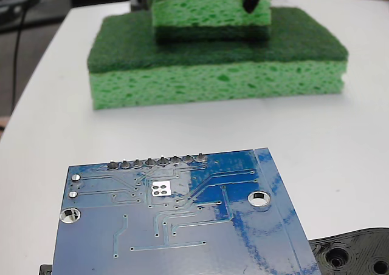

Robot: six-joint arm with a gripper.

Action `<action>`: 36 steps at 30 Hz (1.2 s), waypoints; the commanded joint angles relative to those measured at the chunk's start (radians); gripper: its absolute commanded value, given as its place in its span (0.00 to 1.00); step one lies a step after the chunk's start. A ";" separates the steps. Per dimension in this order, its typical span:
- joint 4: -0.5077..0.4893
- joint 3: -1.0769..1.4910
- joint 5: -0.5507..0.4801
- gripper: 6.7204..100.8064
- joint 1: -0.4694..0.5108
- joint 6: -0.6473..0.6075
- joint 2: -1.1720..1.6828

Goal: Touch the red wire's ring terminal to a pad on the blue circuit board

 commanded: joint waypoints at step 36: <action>0.121 -0.600 -0.186 0.99 0.192 -0.163 -0.595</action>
